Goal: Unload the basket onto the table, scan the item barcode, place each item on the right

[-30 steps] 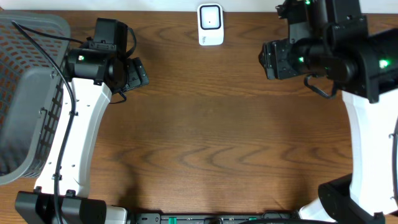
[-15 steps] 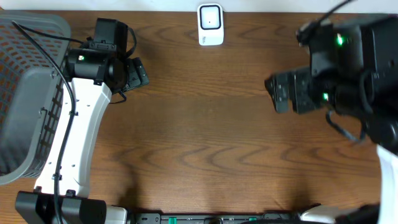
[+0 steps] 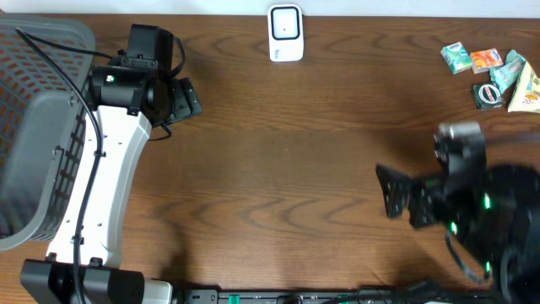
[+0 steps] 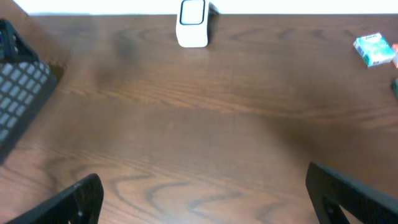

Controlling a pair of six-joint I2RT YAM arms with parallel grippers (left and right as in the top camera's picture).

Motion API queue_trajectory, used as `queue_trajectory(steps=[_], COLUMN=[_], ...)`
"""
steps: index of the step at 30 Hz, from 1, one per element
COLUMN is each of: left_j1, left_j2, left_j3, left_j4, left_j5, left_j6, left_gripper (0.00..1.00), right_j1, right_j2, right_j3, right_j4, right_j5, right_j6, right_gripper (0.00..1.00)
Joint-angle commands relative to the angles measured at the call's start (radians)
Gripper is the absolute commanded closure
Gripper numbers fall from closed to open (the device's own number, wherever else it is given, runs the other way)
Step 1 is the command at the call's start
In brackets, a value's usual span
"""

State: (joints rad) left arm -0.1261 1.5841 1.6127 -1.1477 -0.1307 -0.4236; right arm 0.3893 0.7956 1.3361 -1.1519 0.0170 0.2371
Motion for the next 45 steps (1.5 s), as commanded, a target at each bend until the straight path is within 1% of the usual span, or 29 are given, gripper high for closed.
queue_trajectory(steps=[1, 6, 11, 14, 19, 25, 41, 45], left_j1=[0.002, 0.002, 0.002, 0.002, 0.002, 0.002, 0.002, 0.002], left_j2=[0.003, 0.003, 0.003, 0.003, 0.003, 0.003, 0.003, 0.003], left_j3=[0.008, 0.008, 0.008, 0.008, 0.008, 0.008, 0.008, 0.008], left_j4=[-0.003, -0.003, -0.003, -0.003, -0.003, -0.003, -0.003, -0.003], left_j5=[-0.009, -0.009, -0.009, -0.009, -0.009, -0.009, -0.009, -0.009], left_j6=[-0.012, -0.012, -0.012, -0.012, -0.012, -0.012, -0.012, -0.012], left_gripper=[0.02, 0.02, 0.02, 0.02, 0.02, 0.02, 0.02, 0.02], right_j1=[0.005, 0.005, 0.005, 0.005, 0.005, 0.005, 0.005, 0.004], right_j2=[-0.082, -0.104, -0.103, -0.103, -0.103, -0.103, -0.102, -0.102], right_j3=[-0.137, -0.259, -0.325, -0.33, -0.327, -0.328, -0.331, -0.336], right_j4=[0.01, -0.055, -0.108, -0.122, -0.094, -0.063, -0.063, -0.061], right_j5=[-0.001, -0.013, -0.008, -0.008, -0.008, -0.008, -0.006, 0.052], right_j6=[0.113, 0.203, 0.204, 0.204, 0.203, 0.126, 0.125, 0.125], right_gripper=[0.01, 0.01, 0.01, 0.01, 0.01, 0.01, 0.01, 0.01])
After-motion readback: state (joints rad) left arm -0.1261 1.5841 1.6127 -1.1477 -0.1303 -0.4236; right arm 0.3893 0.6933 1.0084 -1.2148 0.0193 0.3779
